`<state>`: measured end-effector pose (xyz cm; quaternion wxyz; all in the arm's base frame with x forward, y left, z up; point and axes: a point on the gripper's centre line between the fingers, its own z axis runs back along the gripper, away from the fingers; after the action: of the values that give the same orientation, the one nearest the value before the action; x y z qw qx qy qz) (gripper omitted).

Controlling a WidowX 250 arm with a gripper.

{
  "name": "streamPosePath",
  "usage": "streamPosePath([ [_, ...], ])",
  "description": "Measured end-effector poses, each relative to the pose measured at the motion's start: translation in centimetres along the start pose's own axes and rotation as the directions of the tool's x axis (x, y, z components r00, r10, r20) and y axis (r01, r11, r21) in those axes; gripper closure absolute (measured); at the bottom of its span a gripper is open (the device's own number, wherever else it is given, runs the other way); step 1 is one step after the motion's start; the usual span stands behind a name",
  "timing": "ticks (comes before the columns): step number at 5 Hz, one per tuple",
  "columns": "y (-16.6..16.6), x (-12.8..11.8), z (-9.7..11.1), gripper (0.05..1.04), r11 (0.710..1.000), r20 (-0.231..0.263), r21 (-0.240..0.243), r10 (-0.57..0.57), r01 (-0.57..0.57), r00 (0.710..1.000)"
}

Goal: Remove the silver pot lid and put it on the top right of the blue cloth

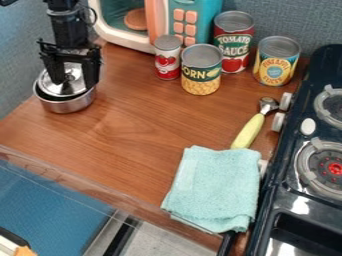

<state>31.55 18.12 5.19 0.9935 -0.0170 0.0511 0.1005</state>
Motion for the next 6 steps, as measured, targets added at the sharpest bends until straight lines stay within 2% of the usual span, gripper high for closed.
streamPosePath([
  [2, 1.4, -0.1, 0.1, 0.083, 0.998, 0.007, 0.061, 0.013, -0.014, 1.000],
  [3, 1.5, 0.4, 0.5, 0.083, 0.998, 0.021, 0.063, 0.021, -0.022, 1.000],
  [4, 1.5, 0.6, 0.0, 0.083, 0.998, 0.011, 0.060, 0.024, -0.025, 1.000],
  [6, 2.1, 0.7, -0.9, 0.084, 0.996, -0.001, 0.088, 0.033, -0.033, 0.999],
])
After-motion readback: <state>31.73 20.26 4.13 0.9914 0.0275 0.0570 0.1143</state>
